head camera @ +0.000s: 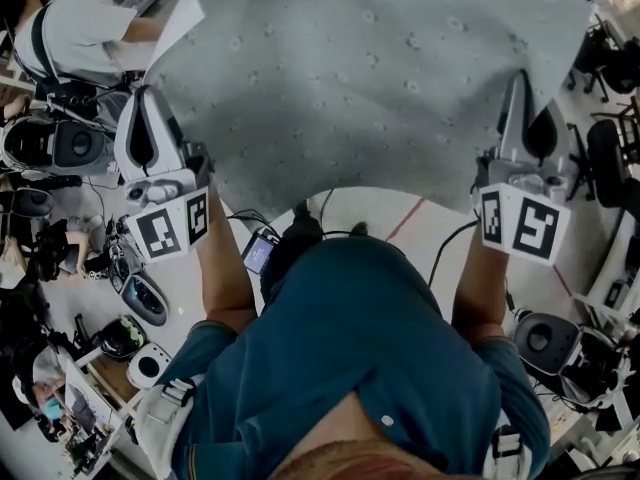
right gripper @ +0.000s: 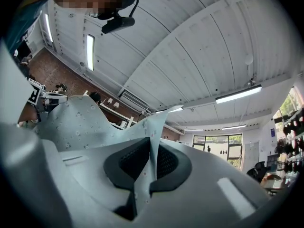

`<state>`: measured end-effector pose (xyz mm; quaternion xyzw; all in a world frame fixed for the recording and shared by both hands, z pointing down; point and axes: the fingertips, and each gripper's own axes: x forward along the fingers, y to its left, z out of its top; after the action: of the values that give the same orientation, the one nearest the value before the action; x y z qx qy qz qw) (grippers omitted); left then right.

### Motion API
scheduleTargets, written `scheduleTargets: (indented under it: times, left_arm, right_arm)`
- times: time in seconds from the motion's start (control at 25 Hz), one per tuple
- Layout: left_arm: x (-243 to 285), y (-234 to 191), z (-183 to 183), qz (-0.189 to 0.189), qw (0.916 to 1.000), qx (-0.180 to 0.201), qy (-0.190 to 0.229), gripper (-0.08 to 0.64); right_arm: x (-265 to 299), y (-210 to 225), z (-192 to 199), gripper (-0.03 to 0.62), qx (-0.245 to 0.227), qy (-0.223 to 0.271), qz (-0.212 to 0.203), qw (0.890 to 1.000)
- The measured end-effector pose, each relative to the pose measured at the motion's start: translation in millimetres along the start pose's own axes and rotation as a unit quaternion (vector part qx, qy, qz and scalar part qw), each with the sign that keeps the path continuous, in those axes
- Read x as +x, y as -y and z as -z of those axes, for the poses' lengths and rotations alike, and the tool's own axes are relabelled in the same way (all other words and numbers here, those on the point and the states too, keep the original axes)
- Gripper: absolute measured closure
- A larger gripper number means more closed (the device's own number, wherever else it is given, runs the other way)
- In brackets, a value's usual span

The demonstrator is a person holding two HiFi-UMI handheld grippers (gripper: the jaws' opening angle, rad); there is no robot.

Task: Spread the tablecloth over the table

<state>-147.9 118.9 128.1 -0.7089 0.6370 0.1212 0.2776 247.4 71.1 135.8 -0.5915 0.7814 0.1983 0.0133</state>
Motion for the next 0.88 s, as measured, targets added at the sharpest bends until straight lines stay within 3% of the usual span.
scheduleTargets:
  times: [0.88]
  left_arm:
    - [150,-49,120,0.093,0.9913,-0.092,0.016,0.558]
  right_arm:
    - [101,-24,10,0.578,-0.042,-0.051,0.094,0.993]
